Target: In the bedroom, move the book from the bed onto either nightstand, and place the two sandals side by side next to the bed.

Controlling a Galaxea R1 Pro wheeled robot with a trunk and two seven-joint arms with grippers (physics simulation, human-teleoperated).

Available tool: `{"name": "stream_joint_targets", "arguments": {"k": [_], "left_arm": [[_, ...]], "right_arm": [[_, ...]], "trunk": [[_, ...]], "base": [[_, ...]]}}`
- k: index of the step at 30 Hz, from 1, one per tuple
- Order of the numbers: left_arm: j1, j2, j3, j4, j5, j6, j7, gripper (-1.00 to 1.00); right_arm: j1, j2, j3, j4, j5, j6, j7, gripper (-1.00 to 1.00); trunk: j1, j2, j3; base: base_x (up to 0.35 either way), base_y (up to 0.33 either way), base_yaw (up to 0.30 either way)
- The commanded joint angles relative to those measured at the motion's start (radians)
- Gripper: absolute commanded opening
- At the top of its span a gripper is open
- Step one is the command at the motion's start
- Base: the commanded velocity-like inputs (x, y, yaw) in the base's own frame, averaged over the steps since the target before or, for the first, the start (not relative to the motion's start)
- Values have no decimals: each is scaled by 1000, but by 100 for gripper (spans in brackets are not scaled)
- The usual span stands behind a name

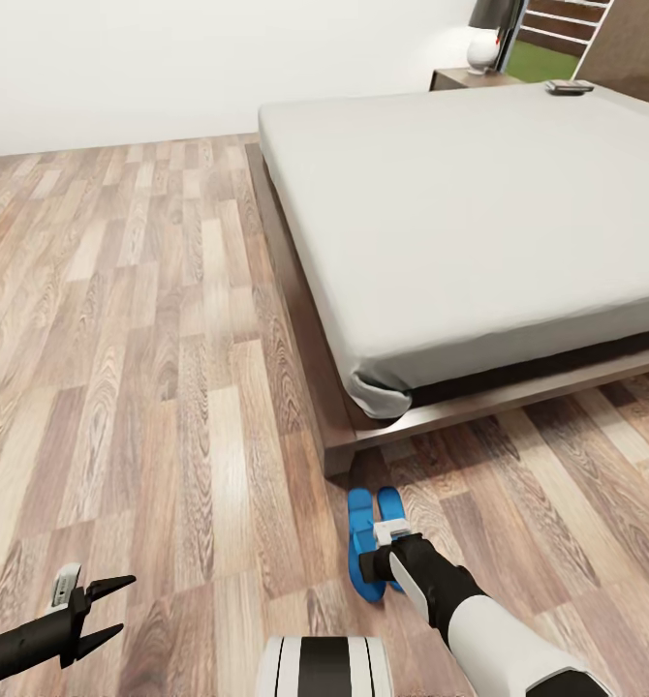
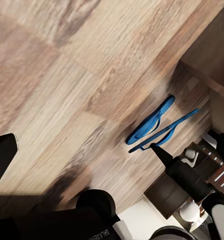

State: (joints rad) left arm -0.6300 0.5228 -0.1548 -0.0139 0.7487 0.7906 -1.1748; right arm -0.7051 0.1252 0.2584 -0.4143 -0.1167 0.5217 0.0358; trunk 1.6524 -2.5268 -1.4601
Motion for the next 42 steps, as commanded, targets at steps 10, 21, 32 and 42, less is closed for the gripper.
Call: {"name": "stream_joint_targets", "arguments": {"k": [10, 21, 32, 42], "left_arm": [[0, 0, -8, 0, 8, 7, -3, 100], [0, 0, -8, 0, 8, 7, -3, 100], [0, 0, -8, 0, 8, 7, -3, 100], [0, 0, -8, 0, 8, 7, -3, 100]], "right_arm": [[-1, -1, 7, -14, -11, 4, -2, -100], [-1, -1, 7, -15, -10, 4, -2, -100], [-1, -1, 7, -15, -9, 4, -2, -100], [-1, -1, 7, -15, -9, 4, -2, -100]], "trunk": [[0, -1, -5], [1, -1, -8], [5, -3, -43], [5, -3, -43]], "base": [[0, 0, 0], [0, 0, 0], [0, 0, 0], [0, 0, 0]]}}
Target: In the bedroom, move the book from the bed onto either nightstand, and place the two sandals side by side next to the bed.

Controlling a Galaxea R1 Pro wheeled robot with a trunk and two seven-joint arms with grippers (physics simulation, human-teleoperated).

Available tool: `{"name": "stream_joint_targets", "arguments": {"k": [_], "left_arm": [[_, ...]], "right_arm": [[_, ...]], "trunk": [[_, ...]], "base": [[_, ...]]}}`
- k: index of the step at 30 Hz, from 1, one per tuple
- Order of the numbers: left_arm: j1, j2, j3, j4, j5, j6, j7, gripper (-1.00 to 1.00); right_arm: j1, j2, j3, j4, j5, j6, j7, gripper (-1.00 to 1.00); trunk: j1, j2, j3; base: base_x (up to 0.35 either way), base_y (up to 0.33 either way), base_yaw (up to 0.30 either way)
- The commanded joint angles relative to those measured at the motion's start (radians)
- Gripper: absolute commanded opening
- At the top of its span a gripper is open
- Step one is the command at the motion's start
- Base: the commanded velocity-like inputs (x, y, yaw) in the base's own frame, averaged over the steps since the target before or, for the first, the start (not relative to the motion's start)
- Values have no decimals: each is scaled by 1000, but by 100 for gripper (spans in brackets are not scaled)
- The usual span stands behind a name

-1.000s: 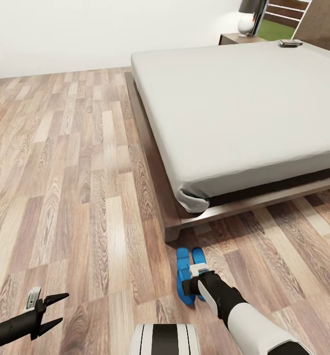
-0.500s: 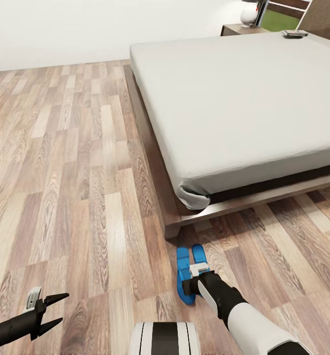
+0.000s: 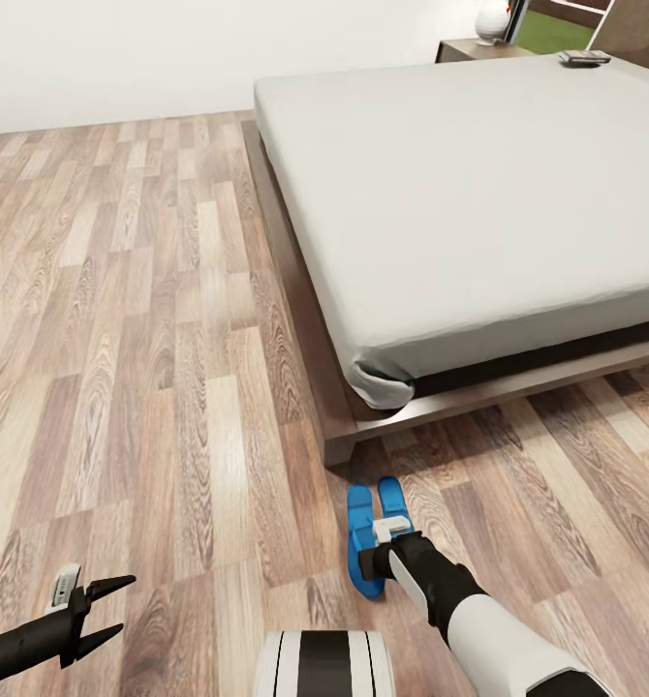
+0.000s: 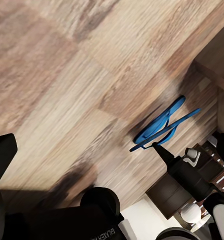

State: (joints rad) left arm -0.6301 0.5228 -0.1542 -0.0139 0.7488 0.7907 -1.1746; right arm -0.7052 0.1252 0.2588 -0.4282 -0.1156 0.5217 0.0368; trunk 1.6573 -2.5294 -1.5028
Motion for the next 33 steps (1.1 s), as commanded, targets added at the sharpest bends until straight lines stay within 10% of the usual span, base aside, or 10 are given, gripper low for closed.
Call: {"name": "stream_joint_targets", "arguments": {"k": [1, 33], "left_arm": [[0, 0, -8, 0, 7, 7, -3, 100], [0, 0, -9, 0, 9, 7, -3, 100]], "right_arm": [[0, -1, 7, -1, -10, 4, -3, -100], [-17, -2, 7, -3, -10, 39, -5, -100]], "trunk": [[0, 0, -1], [0, 0, -1]], "base": [[0, 0, 0], [0, 0, 0]]}}
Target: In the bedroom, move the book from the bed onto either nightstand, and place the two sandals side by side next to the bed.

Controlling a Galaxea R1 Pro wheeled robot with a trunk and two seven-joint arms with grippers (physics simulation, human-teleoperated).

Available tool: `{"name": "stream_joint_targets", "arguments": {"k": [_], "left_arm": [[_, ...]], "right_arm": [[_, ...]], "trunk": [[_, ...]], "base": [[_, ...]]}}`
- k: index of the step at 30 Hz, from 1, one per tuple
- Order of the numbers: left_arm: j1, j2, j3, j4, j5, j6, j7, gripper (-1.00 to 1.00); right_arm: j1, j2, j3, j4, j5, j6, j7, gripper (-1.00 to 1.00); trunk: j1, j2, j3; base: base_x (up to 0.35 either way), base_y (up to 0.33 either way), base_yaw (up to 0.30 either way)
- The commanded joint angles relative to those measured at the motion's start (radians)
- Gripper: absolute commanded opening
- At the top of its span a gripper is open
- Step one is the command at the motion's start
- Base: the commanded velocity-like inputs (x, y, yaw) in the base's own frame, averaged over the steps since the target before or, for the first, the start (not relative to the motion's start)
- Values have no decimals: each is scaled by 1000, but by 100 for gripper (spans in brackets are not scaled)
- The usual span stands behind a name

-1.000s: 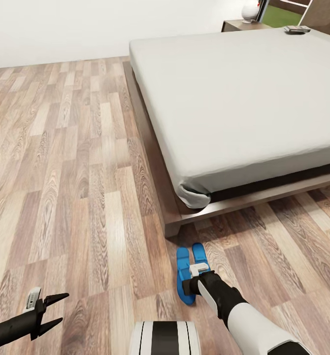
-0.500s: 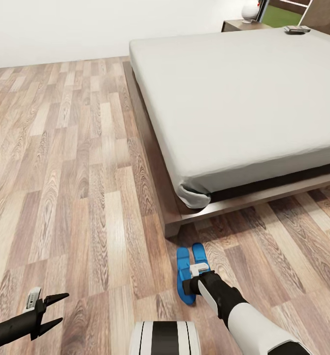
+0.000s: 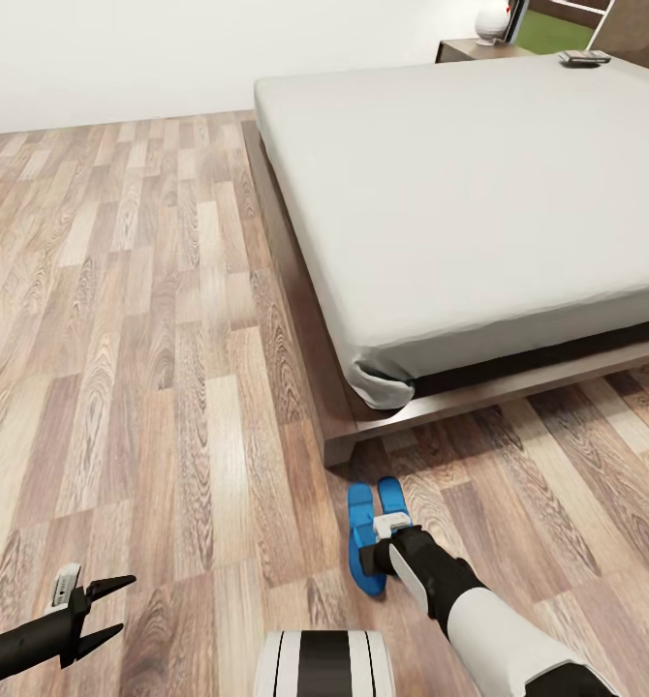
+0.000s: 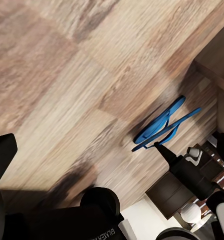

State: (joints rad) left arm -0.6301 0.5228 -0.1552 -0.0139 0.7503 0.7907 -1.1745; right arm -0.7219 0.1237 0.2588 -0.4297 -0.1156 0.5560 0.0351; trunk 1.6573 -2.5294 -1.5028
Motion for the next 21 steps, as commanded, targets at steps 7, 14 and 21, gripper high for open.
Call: {"name": "stream_joint_targets", "arguments": {"k": [7, 14, 21], "left_arm": [[0, 0, -9, 0, 7, 7, -4, 100], [0, 0, -9, 0, 7, 7, -4, 100], [0, 0, -9, 0, 7, 7, -4, 100]], "right_arm": [[-15, -2, 5, -1, -10, 7, -4, -100], [-24, -2, 5, -1, -11, 7, -44, -100], [-25, -1, 5, -1, -12, 7, -52, -100]], "trunk": [[0, 0, -1], [0, 0, -1], [0, 0, -1]], "base": [[0, 0, 0], [0, 0, 0], [0, 0, 0]]}}
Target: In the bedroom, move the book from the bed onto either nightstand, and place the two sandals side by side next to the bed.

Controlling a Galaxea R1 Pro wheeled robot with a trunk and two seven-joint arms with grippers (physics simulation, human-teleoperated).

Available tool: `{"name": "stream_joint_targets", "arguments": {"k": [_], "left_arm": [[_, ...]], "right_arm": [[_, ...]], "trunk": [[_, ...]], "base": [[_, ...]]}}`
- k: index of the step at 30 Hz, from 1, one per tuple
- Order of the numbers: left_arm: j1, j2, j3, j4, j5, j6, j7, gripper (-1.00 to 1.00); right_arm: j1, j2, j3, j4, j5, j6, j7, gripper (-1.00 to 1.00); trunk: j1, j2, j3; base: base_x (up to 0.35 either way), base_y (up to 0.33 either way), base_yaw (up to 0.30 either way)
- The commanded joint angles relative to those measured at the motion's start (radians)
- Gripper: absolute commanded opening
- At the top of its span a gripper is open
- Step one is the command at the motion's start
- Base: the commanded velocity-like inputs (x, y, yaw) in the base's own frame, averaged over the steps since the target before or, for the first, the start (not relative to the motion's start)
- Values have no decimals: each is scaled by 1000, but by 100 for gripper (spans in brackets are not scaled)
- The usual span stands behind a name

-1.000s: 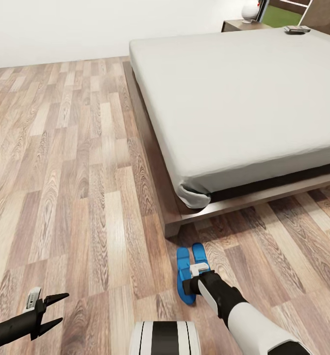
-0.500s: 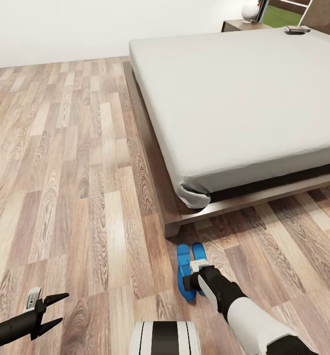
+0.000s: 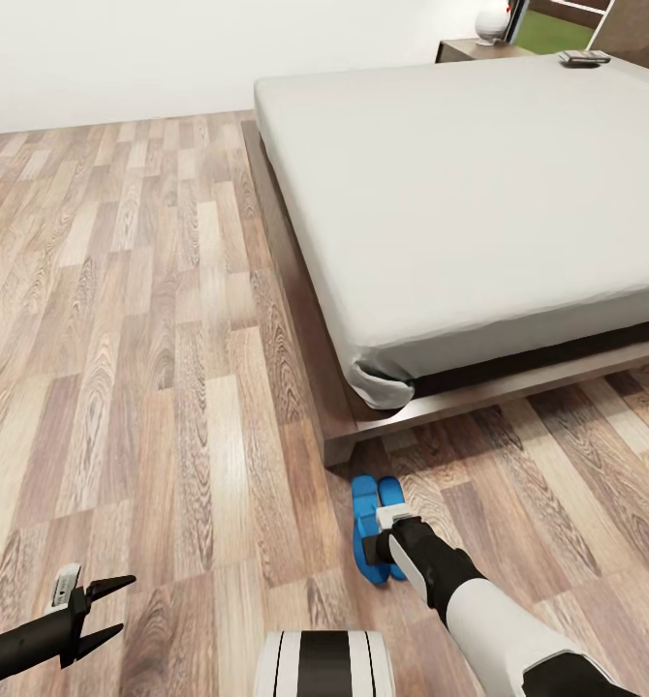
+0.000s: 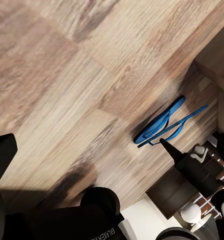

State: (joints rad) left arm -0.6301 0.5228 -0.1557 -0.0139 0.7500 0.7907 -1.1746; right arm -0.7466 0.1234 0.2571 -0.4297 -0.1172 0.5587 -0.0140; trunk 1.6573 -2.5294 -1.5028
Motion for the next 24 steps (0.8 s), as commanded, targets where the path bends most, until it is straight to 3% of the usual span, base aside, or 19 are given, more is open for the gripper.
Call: {"name": "stream_joint_targets", "arguments": {"k": [1, 12, 18, 24], "left_arm": [[0, 0, -8, 0, 7, 7, -3, 100], [0, 0, -8, 0, 7, 7, -3, 100], [0, 0, -8, 0, 7, 7, -3, 100], [0, 0, -8, 0, 6, 7, -3, 100]], "right_arm": [[0, -1, 7, -1, -10, 4, -4, -100], [-12, -1, 7, -1, -10, 4, -4, -100], [-16, -1, 7, -1, -10, 4, -4, -100], [-21, -1, 7, -1, -10, 5, -4, -100]], "trunk": [[0, 0, -1], [0, 0, -1], [3, -2, -24], [3, -2, -24]], "base": [[0, 0, 0], [0, 0, 0], [0, 0, 0], [0, 0, 0]]}}
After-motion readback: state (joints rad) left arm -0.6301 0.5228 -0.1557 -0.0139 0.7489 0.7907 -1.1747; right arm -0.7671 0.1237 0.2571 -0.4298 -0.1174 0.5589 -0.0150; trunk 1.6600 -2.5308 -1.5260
